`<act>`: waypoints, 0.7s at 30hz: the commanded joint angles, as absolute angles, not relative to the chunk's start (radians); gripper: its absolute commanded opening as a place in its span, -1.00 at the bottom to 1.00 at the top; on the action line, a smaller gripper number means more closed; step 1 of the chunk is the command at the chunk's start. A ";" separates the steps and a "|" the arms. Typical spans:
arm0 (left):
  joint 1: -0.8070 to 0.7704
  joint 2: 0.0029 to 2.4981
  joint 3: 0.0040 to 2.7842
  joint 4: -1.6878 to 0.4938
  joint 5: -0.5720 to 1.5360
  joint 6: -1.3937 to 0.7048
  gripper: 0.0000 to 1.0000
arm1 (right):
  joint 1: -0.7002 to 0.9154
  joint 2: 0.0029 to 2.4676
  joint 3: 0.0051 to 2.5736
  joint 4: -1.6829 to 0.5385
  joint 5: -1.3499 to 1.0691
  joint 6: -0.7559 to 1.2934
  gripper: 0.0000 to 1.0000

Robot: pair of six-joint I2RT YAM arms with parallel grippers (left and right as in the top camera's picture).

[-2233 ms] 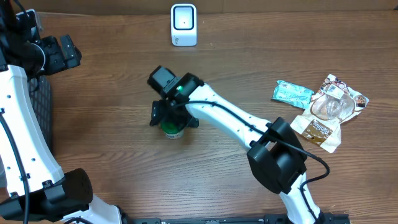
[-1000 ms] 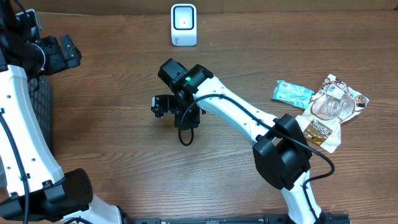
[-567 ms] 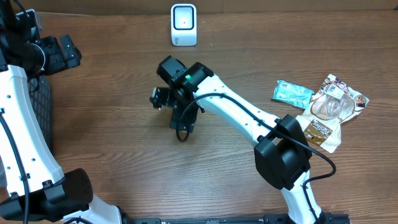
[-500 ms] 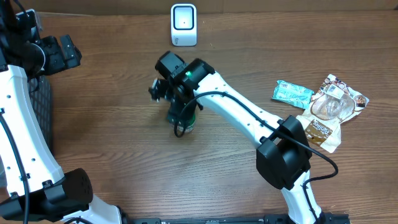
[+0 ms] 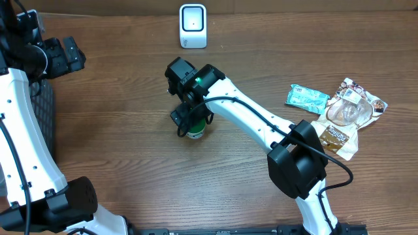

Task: Scan the item barcode

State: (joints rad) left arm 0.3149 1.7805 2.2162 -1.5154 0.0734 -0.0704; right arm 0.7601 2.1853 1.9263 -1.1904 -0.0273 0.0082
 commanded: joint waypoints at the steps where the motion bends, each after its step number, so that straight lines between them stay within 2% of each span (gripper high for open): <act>1: 0.311 1.780 2.213 -1.514 0.070 -0.055 0.99 | 0.756 2.167 1.877 -1.141 -0.036 0.031 0.68; 11: 0.309 1.780 2.213 -1.514 0.070 -0.056 0.99 | 0.756 2.168 1.847 -1.119 -0.035 0.030 0.27; 14: 0.309 1.780 2.213 -1.514 0.070 -0.056 1.00 | 0.756 2.168 1.848 -1.111 -0.036 0.030 0.00; 16: 0.308 1.780 2.213 -1.514 0.070 -0.056 0.99 | 0.755 2.165 1.857 -1.113 -0.060 0.031 -0.11; 21: 0.308 1.780 2.213 -1.514 0.070 -0.055 0.99 | 0.714 2.149 1.943 -1.162 -0.242 0.031 -0.21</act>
